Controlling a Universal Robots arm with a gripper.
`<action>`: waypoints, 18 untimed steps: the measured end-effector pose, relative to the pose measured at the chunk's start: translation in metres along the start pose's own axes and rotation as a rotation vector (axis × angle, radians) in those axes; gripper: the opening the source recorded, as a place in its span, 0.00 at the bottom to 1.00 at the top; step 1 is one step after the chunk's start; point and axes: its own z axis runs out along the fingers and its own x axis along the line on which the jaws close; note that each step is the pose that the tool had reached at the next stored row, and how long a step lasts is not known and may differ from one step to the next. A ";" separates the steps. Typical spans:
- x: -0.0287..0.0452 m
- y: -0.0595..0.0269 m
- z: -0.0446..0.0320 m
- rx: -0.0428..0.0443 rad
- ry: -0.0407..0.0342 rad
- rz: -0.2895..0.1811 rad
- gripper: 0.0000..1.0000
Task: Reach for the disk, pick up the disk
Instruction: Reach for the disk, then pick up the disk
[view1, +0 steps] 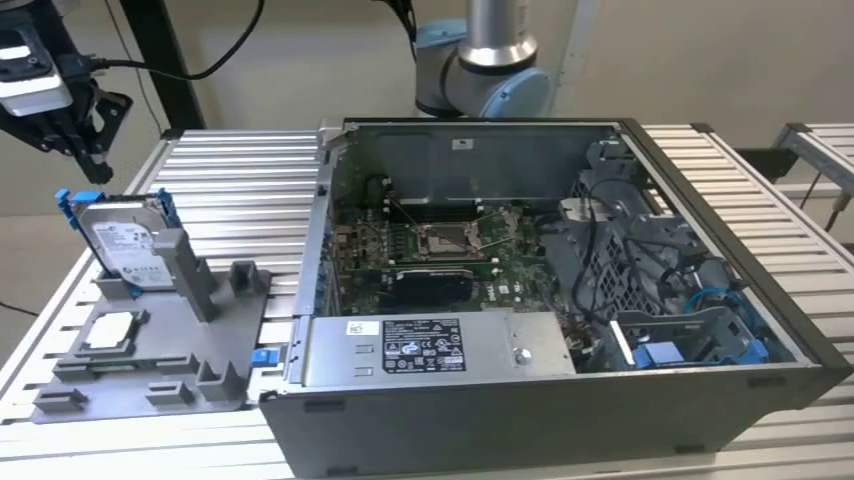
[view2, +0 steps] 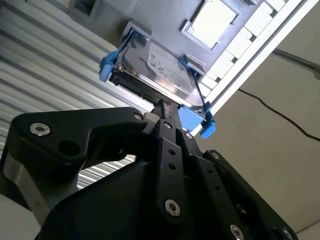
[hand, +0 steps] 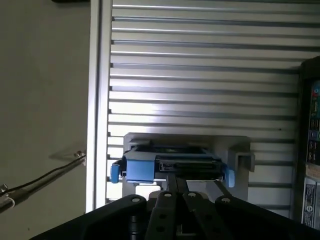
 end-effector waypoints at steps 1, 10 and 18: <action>0.0023 0.0015 0.0001 0.0000 0.0001 0.000 0.00; 0.0161 0.0062 0.0007 -0.0003 0.0039 -0.004 0.00; 0.0179 -0.0004 0.0013 -0.0002 0.0101 -0.021 0.00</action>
